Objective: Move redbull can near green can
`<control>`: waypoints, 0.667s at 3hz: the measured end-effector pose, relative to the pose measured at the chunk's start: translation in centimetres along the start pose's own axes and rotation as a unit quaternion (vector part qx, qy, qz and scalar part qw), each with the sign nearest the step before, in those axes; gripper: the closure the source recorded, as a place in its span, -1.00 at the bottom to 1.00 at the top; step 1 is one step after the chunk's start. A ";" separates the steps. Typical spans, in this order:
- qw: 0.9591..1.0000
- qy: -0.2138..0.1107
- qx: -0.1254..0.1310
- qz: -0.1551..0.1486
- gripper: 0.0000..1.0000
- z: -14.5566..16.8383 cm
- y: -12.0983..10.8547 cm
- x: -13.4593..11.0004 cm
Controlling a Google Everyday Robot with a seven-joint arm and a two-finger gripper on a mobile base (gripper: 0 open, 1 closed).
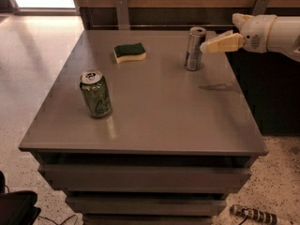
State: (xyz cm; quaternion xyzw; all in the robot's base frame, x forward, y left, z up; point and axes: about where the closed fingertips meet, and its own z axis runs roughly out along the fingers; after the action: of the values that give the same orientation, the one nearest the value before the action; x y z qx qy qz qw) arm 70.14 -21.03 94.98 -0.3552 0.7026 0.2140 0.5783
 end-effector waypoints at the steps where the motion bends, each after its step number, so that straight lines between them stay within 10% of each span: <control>1: 0.999 -0.027 -0.004 0.020 -1.00 2.3 -2.2 0.9; 2: 0.998 -0.050 -0.002 0.039 -1.00 4.1 -3.8 1.9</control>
Offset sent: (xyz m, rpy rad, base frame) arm 0.0838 -0.0100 -0.0377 0.1996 -0.0159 -0.0244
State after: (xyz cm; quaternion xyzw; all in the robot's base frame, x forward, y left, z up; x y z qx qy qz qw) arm 75.54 -21.10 92.63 -0.3179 0.6858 0.2552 0.6030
